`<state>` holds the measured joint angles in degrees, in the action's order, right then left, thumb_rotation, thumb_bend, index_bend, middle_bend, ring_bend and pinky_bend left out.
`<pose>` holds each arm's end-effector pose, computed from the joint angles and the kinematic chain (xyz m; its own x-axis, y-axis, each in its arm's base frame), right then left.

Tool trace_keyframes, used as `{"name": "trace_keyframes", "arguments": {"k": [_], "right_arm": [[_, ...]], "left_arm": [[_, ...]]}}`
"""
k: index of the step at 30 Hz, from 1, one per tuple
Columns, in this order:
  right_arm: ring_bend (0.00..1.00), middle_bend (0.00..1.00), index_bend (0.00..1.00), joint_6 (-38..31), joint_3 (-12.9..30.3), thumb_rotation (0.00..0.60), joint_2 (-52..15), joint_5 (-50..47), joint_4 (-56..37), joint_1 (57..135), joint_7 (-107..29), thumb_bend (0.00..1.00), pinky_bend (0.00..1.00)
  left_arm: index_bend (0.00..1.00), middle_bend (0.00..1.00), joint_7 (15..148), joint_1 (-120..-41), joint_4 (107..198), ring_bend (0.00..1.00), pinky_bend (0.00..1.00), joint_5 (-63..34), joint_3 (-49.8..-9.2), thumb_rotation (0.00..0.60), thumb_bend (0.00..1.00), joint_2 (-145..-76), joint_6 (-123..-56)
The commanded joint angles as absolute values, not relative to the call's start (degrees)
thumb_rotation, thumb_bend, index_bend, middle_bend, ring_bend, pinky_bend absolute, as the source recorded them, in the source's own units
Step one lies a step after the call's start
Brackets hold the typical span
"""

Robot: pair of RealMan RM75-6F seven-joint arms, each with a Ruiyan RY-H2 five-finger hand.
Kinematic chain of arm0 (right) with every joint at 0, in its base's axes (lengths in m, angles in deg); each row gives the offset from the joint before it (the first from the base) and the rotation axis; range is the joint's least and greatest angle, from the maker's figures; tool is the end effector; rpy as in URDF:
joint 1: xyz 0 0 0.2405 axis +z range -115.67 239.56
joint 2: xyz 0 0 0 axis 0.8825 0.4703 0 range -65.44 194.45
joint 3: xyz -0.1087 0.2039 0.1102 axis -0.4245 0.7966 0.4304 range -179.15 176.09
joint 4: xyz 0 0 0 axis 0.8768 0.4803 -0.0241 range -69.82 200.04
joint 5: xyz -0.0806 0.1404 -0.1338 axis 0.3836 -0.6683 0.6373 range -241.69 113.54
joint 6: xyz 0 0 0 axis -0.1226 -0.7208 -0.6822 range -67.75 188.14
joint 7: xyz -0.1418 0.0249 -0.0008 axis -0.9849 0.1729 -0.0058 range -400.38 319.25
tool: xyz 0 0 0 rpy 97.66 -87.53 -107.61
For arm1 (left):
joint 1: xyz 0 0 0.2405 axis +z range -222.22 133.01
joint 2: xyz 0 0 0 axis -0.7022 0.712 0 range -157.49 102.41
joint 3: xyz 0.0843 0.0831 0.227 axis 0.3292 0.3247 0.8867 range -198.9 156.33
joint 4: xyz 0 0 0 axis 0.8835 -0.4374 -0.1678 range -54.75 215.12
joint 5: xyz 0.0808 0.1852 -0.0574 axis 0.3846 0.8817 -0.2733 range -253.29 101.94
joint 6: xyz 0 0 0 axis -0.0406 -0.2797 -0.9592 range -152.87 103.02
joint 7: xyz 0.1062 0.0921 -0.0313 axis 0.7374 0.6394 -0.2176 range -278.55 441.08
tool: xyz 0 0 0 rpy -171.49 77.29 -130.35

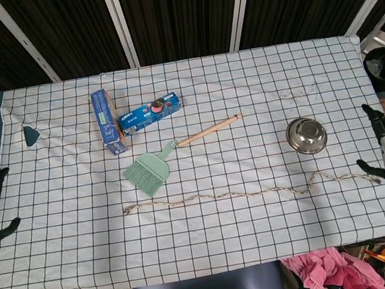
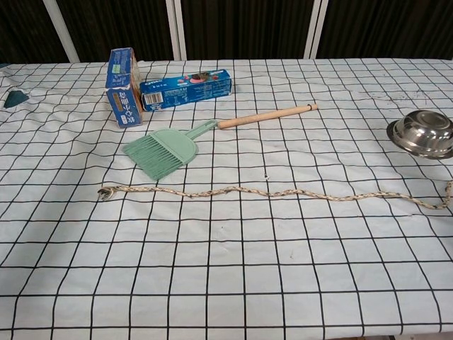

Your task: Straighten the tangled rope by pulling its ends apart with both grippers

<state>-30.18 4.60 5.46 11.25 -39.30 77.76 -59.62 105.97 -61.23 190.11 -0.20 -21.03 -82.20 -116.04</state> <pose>-0.2504 -0.2384 0.1960 0.5448 0.1854 0.8178 -0.8344 0.0231 0.5507 -0.2469 0.2182 0.1979 0.6353 -0.0936 0.7666 0.7708 0.0153 -0.6369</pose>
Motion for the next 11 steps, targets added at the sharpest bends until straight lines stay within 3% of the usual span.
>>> {"name": "trace_keyframes", "arguments": {"k": [1, 6, 11], "right_arm": [[0.32, 0.18, 0.07, -33.6, 0.1, 0.6, 1.4, 16.3, -38.2, 73.5, -61.0, 0.0, 0.26], [0.3, 0.15, 0.06, -34.0, -3.9, 0.6, -2.0, 19.0, -34.4, 70.1, -60.4, 0.0, 0.25], [0.29, 0.14, 0.05, -35.2, -3.7, 0.6, -2.7, 19.8, -32.9, 68.9, -60.5, 0.0, 0.25]], "left_arm": [[0.12, 0.12, 99.5, -54.1, 186.2, 0.0, 0.0, 4.7, -16.6, 0.6, 0.05, -82.4, -122.0], [0.11, 0.1, 92.7, -48.8, 179.5, 0.0, 0.0, 6.5, -13.5, 0.6, 0.05, -84.6, -123.8], [0.09, 0.09, 90.4, -47.1, 177.8, 0.0, 0.0, 7.9, -13.2, 0.6, 0.05, -84.8, -124.4]]}}
